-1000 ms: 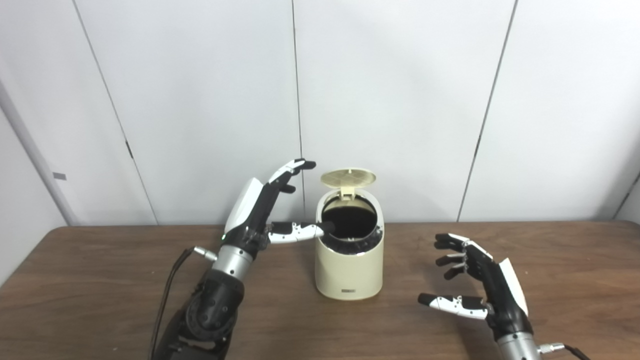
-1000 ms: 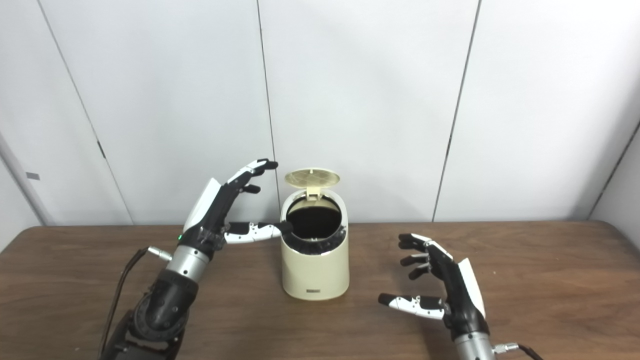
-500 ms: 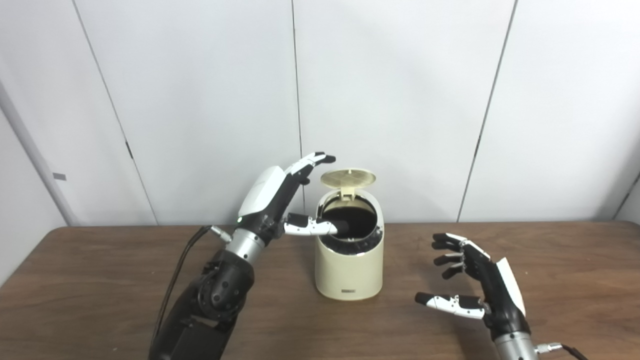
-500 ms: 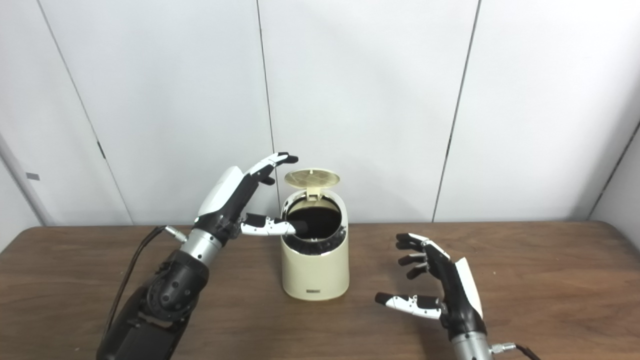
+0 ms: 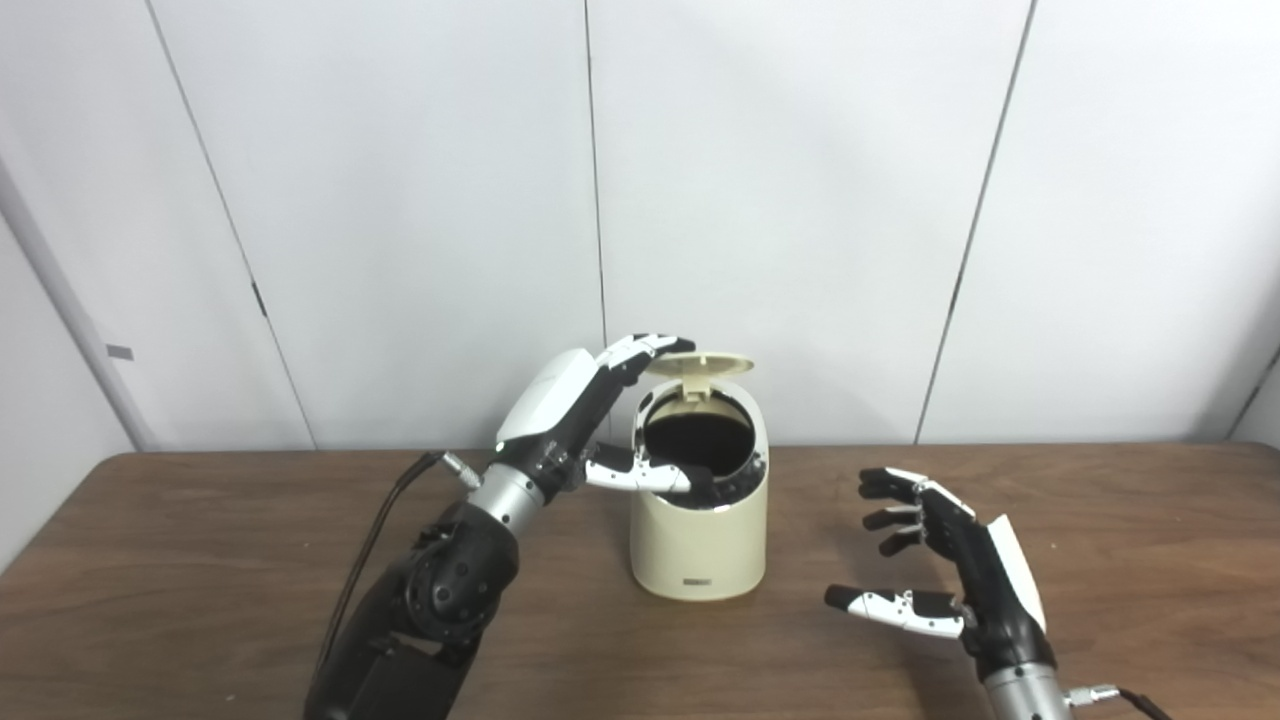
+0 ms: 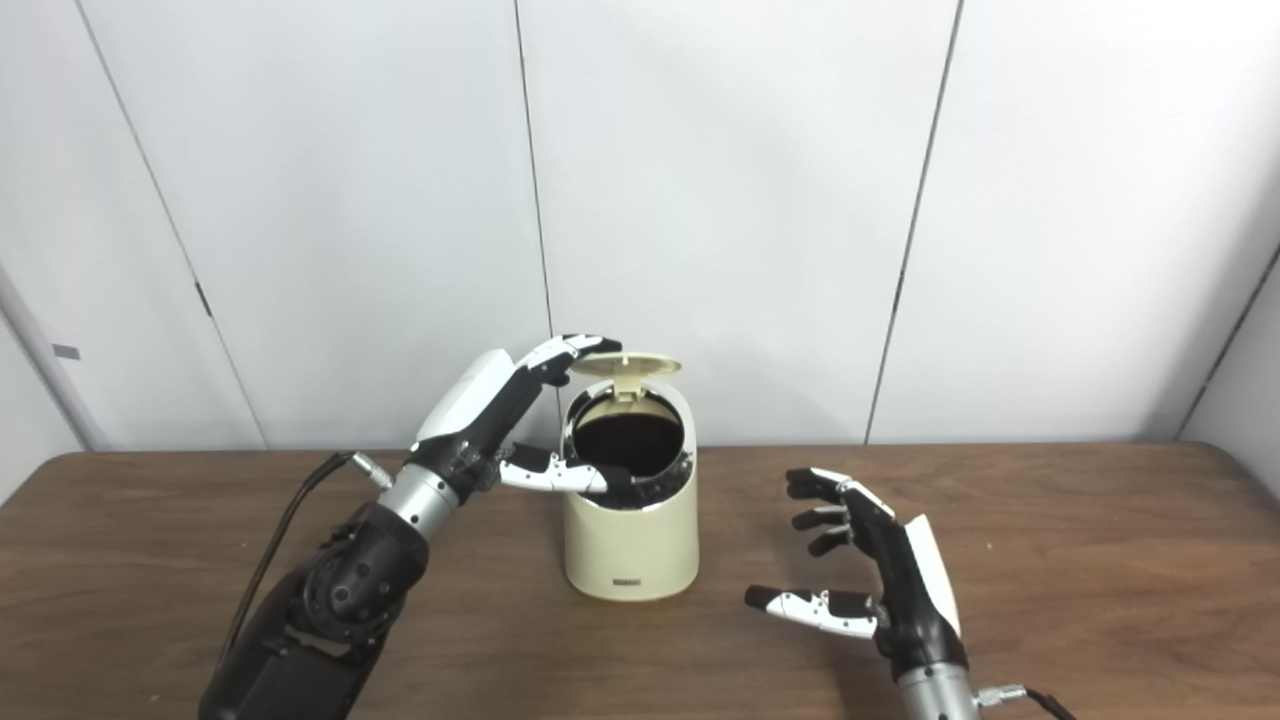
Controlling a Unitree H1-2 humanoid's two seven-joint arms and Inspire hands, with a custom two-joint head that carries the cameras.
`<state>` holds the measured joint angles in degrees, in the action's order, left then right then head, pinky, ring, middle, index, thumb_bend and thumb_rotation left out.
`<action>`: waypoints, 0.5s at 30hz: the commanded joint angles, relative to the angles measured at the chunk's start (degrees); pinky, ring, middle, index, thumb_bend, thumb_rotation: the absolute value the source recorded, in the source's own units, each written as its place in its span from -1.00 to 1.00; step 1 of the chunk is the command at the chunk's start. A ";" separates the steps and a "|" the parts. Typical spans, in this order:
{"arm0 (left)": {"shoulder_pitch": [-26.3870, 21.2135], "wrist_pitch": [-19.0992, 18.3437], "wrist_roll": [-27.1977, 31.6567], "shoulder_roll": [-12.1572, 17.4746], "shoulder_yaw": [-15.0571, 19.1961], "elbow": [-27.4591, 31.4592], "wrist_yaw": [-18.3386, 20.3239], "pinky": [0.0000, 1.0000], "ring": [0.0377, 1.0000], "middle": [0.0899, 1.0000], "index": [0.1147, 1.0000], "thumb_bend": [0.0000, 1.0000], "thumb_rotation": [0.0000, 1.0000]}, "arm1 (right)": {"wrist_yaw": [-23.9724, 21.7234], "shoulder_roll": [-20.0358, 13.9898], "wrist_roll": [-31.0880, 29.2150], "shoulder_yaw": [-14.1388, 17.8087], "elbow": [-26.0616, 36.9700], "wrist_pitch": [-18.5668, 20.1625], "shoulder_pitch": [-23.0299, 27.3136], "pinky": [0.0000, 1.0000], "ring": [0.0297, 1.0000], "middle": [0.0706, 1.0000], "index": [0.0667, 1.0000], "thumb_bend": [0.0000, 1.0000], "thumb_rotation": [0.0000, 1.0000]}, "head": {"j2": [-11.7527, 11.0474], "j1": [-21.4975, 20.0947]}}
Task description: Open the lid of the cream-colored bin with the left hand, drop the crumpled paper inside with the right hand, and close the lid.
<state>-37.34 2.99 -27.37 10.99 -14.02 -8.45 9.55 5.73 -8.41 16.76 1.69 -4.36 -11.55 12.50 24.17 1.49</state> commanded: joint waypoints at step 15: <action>-1.85 -0.07 -3.36 2.92 -0.93 5.69 2.14 0.63 0.99 0.72 0.69 0.87 -0.17 | 1.03 0.68 0.07 0.02 2.50 0.02 1.12 -0.04 0.21 0.39 0.38 0.56 -0.73 | 0.45 -0.04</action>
<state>-37.11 1.75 -29.76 12.78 -15.19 -5.38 12.20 5.80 -7.92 16.80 1.60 -4.10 -11.10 12.48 24.52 1.41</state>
